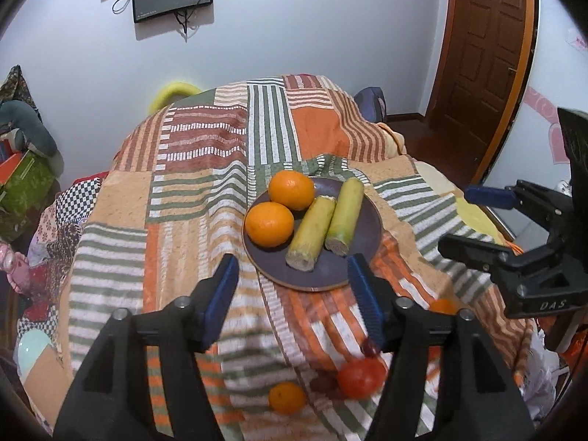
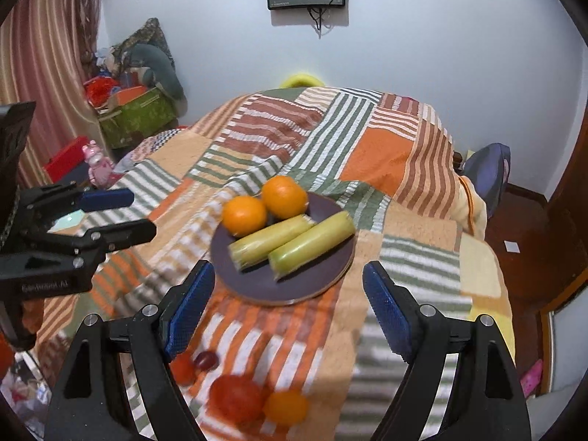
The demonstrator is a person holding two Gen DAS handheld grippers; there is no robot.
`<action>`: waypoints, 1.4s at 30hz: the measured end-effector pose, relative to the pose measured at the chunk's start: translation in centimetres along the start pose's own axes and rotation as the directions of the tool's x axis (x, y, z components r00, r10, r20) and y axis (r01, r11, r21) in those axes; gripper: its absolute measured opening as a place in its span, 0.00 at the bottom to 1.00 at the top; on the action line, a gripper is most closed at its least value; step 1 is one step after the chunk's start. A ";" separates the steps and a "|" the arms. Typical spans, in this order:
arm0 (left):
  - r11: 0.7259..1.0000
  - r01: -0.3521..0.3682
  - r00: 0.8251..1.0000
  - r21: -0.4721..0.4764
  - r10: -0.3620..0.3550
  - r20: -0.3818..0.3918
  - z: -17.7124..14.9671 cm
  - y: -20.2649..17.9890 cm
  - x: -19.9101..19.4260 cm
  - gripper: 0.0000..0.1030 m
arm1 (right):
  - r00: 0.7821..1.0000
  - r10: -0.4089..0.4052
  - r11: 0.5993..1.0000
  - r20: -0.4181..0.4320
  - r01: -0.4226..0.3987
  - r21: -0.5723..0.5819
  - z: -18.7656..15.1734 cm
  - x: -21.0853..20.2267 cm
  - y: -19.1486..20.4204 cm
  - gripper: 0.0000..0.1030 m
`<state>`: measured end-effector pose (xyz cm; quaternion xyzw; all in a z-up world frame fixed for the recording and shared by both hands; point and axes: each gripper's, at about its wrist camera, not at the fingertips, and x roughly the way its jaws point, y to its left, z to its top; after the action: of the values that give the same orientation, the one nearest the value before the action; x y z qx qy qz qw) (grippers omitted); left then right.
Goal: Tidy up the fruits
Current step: 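Move both grippers down to the red tomatoes on the cover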
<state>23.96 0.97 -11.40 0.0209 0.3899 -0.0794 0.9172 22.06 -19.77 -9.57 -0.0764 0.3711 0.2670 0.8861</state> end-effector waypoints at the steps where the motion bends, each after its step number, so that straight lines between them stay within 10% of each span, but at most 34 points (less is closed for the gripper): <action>1: 1.000 -0.002 1.000 0.004 0.002 0.001 -0.4 -0.1 -0.5 0.64 | 1.000 0.002 1.000 0.000 -0.002 -0.001 -0.5 -0.4 0.4 0.78; 24: 0.997 0.083 0.982 -0.002 -0.082 -0.172 -9.9 -3.2 0.1 0.67 | 0.978 0.113 0.988 -0.176 -0.091 0.126 -10.8 1.1 3.1 0.71; 42: 0.986 0.165 0.964 -0.033 -0.169 -0.204 -10.0 -4.3 2.3 0.43 | 0.970 0.166 0.970 -0.179 -0.127 0.207 -10.4 3.4 2.6 0.60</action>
<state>17.73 -2.57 -19.89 -0.0113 0.4837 -0.1507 0.8621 16.28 -19.62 -19.22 0.0125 0.4851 0.2857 0.8264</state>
